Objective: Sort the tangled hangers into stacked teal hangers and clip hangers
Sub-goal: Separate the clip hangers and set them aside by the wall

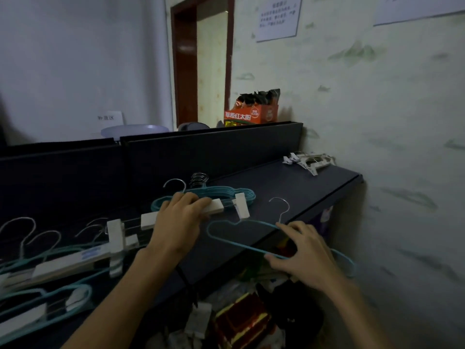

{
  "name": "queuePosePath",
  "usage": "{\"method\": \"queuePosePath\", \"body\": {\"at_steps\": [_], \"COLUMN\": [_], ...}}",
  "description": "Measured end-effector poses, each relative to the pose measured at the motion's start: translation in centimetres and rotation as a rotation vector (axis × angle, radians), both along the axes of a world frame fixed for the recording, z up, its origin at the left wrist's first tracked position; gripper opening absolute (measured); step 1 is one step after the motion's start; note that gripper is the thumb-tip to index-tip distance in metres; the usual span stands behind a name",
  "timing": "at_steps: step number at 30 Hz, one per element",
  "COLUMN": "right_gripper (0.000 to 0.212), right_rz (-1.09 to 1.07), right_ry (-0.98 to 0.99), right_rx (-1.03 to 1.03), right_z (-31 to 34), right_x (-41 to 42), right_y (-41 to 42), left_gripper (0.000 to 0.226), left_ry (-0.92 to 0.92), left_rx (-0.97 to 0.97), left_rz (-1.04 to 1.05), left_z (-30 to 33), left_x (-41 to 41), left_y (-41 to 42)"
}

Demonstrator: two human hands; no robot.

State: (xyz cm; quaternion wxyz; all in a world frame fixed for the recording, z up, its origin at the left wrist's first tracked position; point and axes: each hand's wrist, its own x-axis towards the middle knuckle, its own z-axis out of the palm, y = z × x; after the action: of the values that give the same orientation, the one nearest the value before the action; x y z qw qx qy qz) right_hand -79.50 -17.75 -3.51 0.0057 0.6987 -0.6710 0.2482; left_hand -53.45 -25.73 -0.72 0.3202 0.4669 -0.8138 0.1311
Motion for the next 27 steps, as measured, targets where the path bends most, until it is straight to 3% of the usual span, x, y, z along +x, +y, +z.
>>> {"method": "queuePosePath", "body": {"at_steps": [8, 27], "right_gripper": [0.082, 0.088], "right_rz": [0.166, 0.483], "right_ry": [-0.011, 0.052], "right_rx": [-0.049, 0.116], "right_z": [1.0, 1.2], "right_x": [2.1, 6.0], "right_y": [-10.3, -24.9], "left_gripper": [0.040, 0.040], "left_ry": [0.015, 0.164], "left_rx": [0.085, 0.149], "left_rz": [0.199, 0.503], "left_z": [1.3, 3.0], "left_x": [4.4, 6.7], "left_y": [-6.5, -8.4]}}
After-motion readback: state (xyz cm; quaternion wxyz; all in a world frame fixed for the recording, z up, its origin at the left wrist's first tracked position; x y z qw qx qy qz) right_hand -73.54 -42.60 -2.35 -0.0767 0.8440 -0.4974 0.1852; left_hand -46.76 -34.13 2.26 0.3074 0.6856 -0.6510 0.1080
